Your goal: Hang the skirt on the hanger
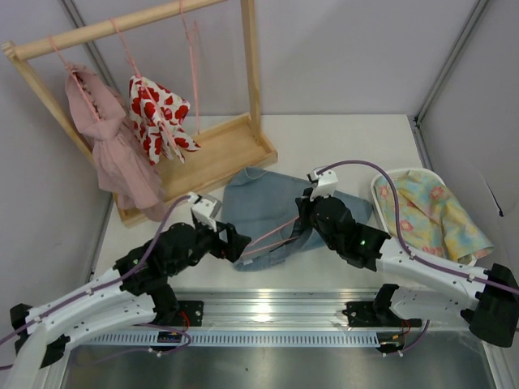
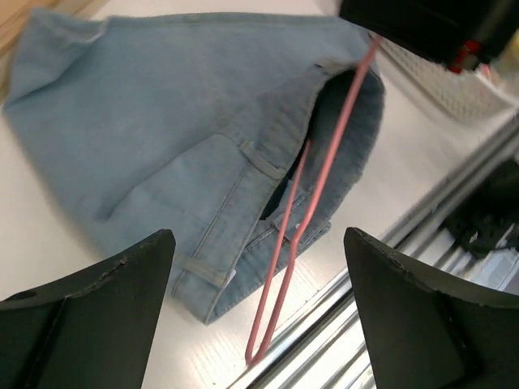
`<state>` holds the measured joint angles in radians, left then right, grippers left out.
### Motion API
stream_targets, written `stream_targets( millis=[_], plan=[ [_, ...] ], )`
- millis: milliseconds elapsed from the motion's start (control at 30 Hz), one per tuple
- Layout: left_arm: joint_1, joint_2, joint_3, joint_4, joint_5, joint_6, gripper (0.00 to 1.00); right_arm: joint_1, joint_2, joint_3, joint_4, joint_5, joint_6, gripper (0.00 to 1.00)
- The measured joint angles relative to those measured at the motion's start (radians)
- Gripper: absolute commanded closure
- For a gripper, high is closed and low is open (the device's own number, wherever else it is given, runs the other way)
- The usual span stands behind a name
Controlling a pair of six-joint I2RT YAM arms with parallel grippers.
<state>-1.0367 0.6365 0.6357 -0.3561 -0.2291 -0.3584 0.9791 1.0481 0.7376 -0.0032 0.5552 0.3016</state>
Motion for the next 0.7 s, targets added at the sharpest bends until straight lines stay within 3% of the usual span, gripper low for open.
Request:
stream_targets(
  millis=[100,200,433,700],
  plan=[
    [0.008,-0.06,0.0,-0.082,-0.092,-0.136,0.11,-0.008,0.0,-0.007,0.008,-0.003,0.004,1.0],
    [0.014,-0.021,0.002,-0.147,-0.134,-0.231,0.12,-0.01,-0.011,-0.025,0.02,-0.008,0.008,1.0],
    [0.042,0.284,0.005,-0.242,-0.11,-0.352,0.19,-0.019,-0.047,-0.055,0.013,-0.019,0.012,1.0],
    [0.101,0.325,-0.045,-0.205,-0.062,-0.429,0.24,-0.033,-0.095,-0.07,0.008,-0.019,0.027,1.0]
  ],
)
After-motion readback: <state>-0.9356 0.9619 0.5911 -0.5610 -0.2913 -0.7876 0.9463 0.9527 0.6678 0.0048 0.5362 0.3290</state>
